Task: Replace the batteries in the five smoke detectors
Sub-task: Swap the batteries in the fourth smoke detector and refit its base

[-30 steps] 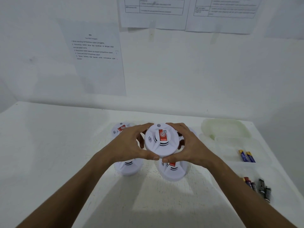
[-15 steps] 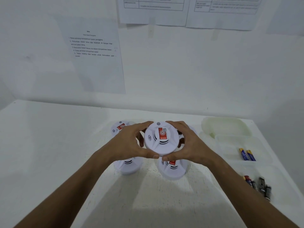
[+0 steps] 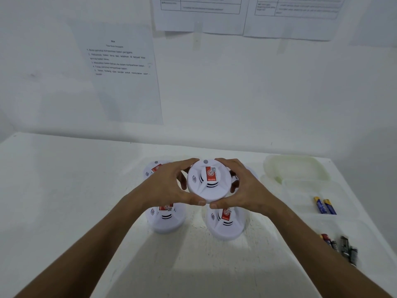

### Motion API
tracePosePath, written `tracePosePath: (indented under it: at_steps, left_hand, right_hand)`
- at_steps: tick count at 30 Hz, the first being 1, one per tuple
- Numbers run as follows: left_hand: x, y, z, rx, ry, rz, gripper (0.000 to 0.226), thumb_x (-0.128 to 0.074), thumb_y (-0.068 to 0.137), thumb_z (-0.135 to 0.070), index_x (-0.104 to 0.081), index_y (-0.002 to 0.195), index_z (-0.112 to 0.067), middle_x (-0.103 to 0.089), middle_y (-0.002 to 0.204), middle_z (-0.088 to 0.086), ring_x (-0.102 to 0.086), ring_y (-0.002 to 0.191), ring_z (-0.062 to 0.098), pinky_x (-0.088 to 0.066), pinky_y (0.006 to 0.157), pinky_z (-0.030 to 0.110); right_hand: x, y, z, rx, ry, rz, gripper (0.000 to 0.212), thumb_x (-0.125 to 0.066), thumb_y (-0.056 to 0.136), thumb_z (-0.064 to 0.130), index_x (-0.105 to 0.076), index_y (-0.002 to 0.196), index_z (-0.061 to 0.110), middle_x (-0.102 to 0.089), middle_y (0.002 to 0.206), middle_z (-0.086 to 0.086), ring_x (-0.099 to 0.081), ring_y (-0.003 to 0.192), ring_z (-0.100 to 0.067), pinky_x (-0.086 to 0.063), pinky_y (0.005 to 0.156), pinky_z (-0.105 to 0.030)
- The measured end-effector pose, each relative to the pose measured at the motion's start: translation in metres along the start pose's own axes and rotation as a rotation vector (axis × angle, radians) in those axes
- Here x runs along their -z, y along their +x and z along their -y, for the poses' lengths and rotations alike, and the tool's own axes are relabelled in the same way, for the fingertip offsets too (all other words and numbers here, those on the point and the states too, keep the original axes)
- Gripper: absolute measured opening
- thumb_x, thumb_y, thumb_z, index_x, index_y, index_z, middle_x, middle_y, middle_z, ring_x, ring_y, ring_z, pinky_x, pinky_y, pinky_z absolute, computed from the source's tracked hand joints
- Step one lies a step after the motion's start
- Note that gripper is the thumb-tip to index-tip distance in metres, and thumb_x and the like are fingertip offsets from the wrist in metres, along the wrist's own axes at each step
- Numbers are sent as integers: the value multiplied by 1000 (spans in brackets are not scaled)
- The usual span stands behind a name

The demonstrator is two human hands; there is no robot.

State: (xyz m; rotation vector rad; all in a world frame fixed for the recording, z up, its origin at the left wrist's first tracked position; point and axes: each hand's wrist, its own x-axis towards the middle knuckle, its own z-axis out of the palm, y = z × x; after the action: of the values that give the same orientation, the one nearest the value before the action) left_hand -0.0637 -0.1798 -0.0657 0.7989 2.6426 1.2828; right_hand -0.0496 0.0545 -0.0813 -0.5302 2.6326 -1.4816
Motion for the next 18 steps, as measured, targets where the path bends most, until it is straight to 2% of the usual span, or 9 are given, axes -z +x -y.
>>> tracePosePath:
  at_steps: [4, 7, 10, 13, 16, 18]
  left_hand:
    - [6, 16, 15, 91, 160, -5, 87, -84, 52, -61, -52, 130, -39, -59, 111, -19, -59, 91, 7, -51, 78, 20]
    - [9, 32, 26, 138, 271, 10, 96, -77, 42, -74, -51, 128, -41, -53, 109, -18, -54, 90, 1, -49, 79, 22]
    - [8, 46, 36, 136, 290, 15, 86, -87, 48, -60, -54, 124, -39, -52, 105, -16, -49, 87, -3, -42, 75, 18]
    - [5, 60, 43, 161, 310, 49, 77, -90, 51, -51, -58, 119, -33, -55, 106, -12, -50, 85, 2, -42, 79, 22]
    - [3, 71, 50, 216, 342, 115, 73, -89, 47, -54, -62, 111, -30, -60, 107, -9, -55, 96, 12, -48, 90, 34]
    - [2, 78, 54, 275, 407, 176, 77, -87, 48, -57, -58, 115, -32, -58, 115, -9, -53, 109, 16, -45, 94, 36]
  right_hand:
    - [0, 19, -3, -10, -66, 11, 95, -96, 54, 28, -46, 136, 27, -51, 128, 12, -50, 117, -6, -46, 98, -25]
    - [-3, 36, -12, -15, -112, 4, 91, -97, 54, 26, -47, 130, 32, -52, 124, 16, -50, 112, -4, -42, 96, -24]
    - [-6, 51, -22, -46, -191, 2, 93, -97, 52, 30, -46, 130, 35, -51, 124, 17, -47, 111, -5, -37, 97, -25]
    - [-8, 63, -29, -95, -286, 40, 95, -95, 56, 32, -46, 137, 25, -49, 123, 16, -44, 113, -8, -32, 104, -28]
    - [-11, 73, -36, -132, -451, 78, 93, -92, 57, 44, -48, 136, 23, -57, 129, 8, -47, 120, -18, -28, 107, -33]
    - [-15, 78, -41, -174, -527, 74, 89, -90, 56, 50, -52, 132, 24, -59, 127, 7, -46, 118, -21, -30, 104, -36]
